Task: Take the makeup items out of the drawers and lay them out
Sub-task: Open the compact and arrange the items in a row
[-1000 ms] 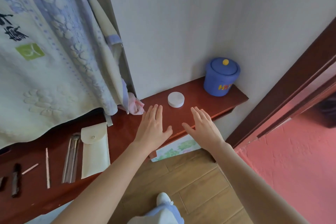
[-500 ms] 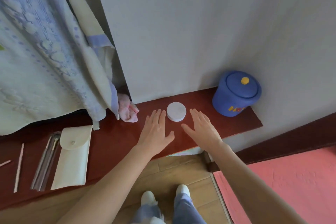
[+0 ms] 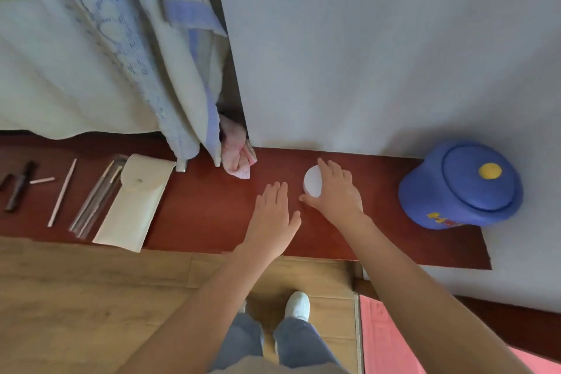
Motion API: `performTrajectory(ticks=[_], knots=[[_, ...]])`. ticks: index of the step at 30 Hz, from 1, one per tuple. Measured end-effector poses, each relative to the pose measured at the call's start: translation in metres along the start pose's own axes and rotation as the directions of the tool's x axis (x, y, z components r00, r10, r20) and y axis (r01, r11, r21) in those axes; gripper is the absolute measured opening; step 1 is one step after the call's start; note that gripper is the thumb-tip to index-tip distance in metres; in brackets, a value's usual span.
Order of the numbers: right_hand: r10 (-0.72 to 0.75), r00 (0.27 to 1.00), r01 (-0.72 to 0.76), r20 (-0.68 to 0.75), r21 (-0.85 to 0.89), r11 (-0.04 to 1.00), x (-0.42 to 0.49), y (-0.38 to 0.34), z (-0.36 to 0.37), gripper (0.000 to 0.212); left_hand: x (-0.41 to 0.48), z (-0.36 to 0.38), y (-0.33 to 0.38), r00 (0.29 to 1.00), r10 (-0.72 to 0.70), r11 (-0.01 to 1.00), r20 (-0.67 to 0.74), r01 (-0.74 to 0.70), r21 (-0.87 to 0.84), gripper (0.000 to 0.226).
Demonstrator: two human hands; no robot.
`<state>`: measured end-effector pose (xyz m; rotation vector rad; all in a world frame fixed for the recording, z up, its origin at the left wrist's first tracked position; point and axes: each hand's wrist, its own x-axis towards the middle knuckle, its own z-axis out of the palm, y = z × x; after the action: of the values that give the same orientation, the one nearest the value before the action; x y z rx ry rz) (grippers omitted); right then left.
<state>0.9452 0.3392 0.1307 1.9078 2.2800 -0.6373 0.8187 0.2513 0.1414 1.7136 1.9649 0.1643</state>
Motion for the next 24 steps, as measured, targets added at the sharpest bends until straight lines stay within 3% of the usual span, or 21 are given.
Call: performTrajectory(ticks=[4, 8, 11, 13, 14, 19, 24], knots=[[0.004, 1.0, -0.002, -0.029, 0.074, 0.997, 0.004, -0.001, 0.0, 0.083, 0.006, -0.002, -0.003, 0.999, -0.036, 0.992, 0.035, 0.04, -0.12, 0.057], [0.001, 0.997, 0.026, -0.083, 0.317, 0.948, -0.012, -0.002, -0.017, 0.078, 0.013, -0.013, -0.002, 0.997, -0.071, 0.91, -0.003, 0.064, -0.409, 0.046], [0.01, 0.994, 0.049, -0.111, 0.515, 0.856, -0.032, 0.0, -0.034, 0.074, 0.018, -0.026, 0.008, 0.988, -0.092, 0.687, 0.127, 0.155, -0.71, 0.037], [0.013, 0.991, 0.068, -0.135, 0.583, 0.81, -0.047, -0.001, -0.045, 0.071, 0.02, -0.036, 0.018, 0.967, -0.028, 0.499, 0.253, 0.233, -0.835, 0.028], [0.012, 0.988, 0.084, -0.154, 0.605, 0.792, -0.054, -0.001, -0.05, 0.071, 0.019, -0.042, 0.023, 0.958, 0.023, 0.452, 0.287, 0.246, -0.857, 0.028], [-0.026, 0.976, 0.174, -0.218, 0.694, 0.699, -0.083, -0.003, -0.069, 0.07, 0.008, -0.053, 0.038, 0.955, 0.217, 0.429, 0.203, 0.093, -0.899, 0.043], [-0.076, 0.973, 0.216, -0.219, 0.735, 0.643, -0.099, 0.002, -0.075, 0.069, -0.006, -0.063, 0.04, 0.93, 0.355, 0.545, 0.098, -0.121, -0.83, 0.055]])
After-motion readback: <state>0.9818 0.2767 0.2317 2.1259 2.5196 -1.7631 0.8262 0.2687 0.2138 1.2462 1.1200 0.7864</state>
